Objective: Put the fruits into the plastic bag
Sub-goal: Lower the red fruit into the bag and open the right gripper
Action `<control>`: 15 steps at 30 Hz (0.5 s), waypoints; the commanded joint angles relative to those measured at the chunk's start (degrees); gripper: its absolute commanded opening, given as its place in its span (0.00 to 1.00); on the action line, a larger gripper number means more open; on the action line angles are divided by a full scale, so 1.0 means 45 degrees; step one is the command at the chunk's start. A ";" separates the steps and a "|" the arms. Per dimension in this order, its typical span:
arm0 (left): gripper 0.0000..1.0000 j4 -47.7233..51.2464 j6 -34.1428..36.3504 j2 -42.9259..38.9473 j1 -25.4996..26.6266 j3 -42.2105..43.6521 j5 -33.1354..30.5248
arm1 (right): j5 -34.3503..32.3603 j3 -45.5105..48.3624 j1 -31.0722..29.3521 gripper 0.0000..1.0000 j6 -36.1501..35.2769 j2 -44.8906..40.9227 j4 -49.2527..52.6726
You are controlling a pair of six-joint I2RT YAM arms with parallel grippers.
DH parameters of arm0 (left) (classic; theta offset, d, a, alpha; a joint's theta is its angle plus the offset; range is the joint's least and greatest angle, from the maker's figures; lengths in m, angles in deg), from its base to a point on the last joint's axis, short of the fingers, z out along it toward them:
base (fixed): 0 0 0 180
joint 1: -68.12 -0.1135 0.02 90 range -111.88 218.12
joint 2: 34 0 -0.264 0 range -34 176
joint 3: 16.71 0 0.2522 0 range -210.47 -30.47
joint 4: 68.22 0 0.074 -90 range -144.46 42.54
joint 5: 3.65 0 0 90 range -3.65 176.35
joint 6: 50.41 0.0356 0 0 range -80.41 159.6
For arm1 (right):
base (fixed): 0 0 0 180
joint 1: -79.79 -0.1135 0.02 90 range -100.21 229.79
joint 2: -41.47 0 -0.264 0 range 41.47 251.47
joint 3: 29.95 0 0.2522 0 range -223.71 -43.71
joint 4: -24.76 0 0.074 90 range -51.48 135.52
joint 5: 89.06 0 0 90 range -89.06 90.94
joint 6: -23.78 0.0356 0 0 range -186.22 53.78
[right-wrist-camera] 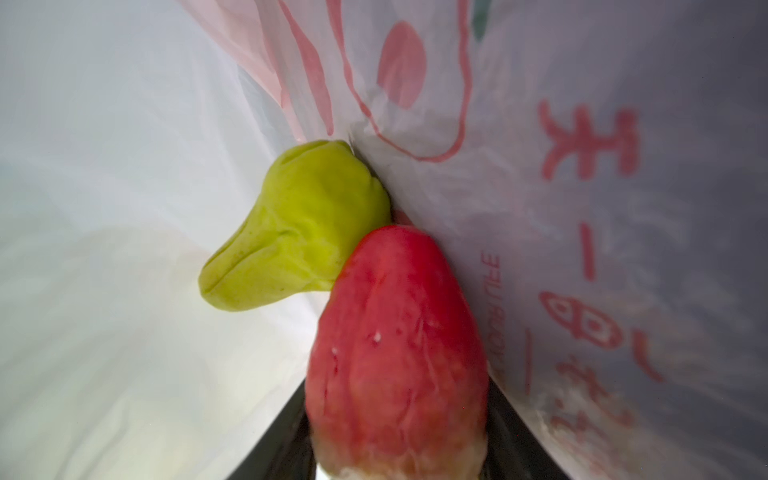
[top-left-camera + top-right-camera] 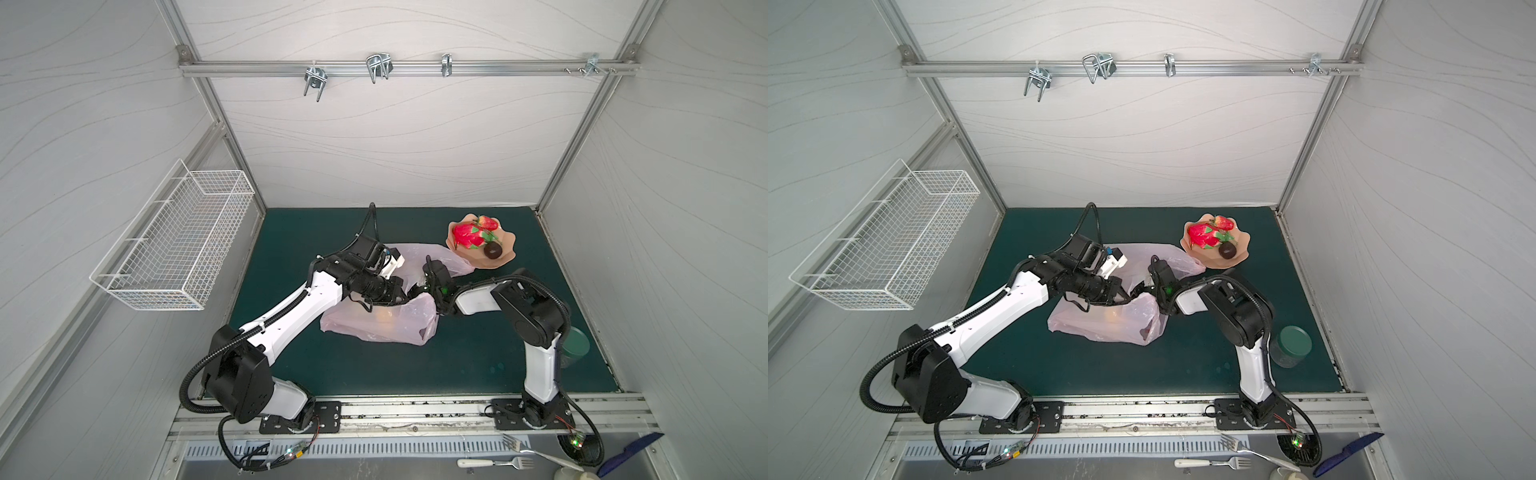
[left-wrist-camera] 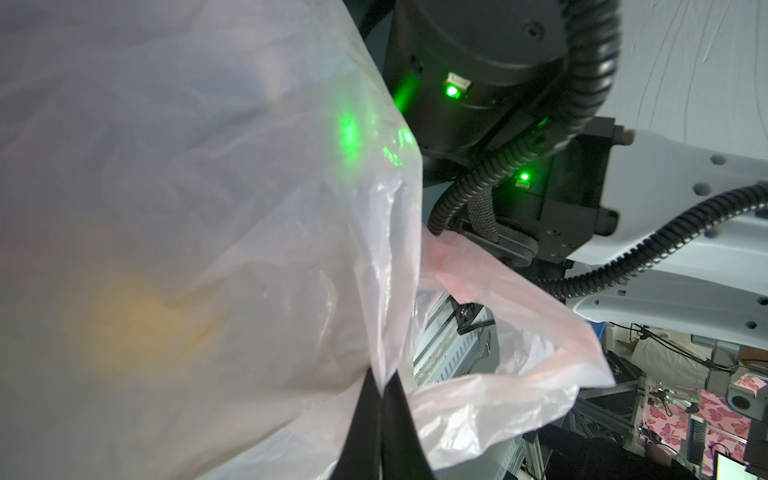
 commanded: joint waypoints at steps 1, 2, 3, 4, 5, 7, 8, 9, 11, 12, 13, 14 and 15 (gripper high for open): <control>0.00 -0.0247 0.0139 -0.0204 0.0029 -0.0375 0.0094 | 0.0216 0.0028 -0.0075 0.67 0.0150 -0.0101 0.0106; 0.00 -0.0258 0.0133 -0.0204 0.0035 -0.0361 0.0091 | 0.0238 0.0048 -0.0054 0.71 -0.0081 -0.0195 0.0321; 0.00 -0.0249 0.0139 -0.0204 0.0031 -0.0360 0.0073 | 0.0255 0.0031 -0.0039 0.74 -0.0354 -0.0332 0.0608; 0.00 -0.0253 0.0139 -0.0204 0.0027 -0.0346 0.0073 | 0.0227 0.0009 -0.0026 0.77 -0.0600 -0.0440 0.0985; 0.00 -0.0248 0.0129 -0.0204 0.0024 -0.0341 0.0070 | 0.0161 0.0026 -0.0005 0.80 -0.0879 -0.0614 0.1413; 0.00 -0.0234 0.0139 -0.0223 0.0008 -0.0322 0.0080 | 0.0003 0.0057 0.0023 0.85 -0.1337 -0.0938 0.2130; 0.00 -0.0228 0.0134 -0.0233 0.0010 -0.0313 0.0071 | -0.0052 0.0103 0.0051 0.86 -0.1556 -0.1104 0.2327; 0.00 -0.0228 0.0149 -0.0243 0.0011 -0.0302 0.0069 | -0.0076 0.0158 0.0057 0.88 -0.1652 -0.1227 0.2463; 0.00 -0.0228 0.0134 -0.0262 0.0014 -0.0263 0.0058 | -0.0140 0.0313 0.0134 0.90 -0.1858 -0.1474 0.2755; 0.00 -0.0209 0.0138 -0.0263 0.0017 -0.0262 0.0048 | -0.0186 0.0388 0.0188 0.90 -0.1908 -0.1557 0.2868; 0.00 -0.0228 0.0134 -0.0263 0.0011 -0.0260 0.0029 | -0.0212 0.0472 0.0221 0.91 -0.1970 -0.1698 0.2977; 0.00 -0.0225 0.0139 -0.0263 0.0040 -0.0263 0.0034 | -0.0225 0.0573 0.0265 0.92 -0.2007 -0.1798 0.3079; 0.00 -0.0213 0.0139 -0.0263 0.0022 -0.0263 0.0028 | -0.0224 0.0664 0.0317 0.92 -0.2048 -0.1913 0.3176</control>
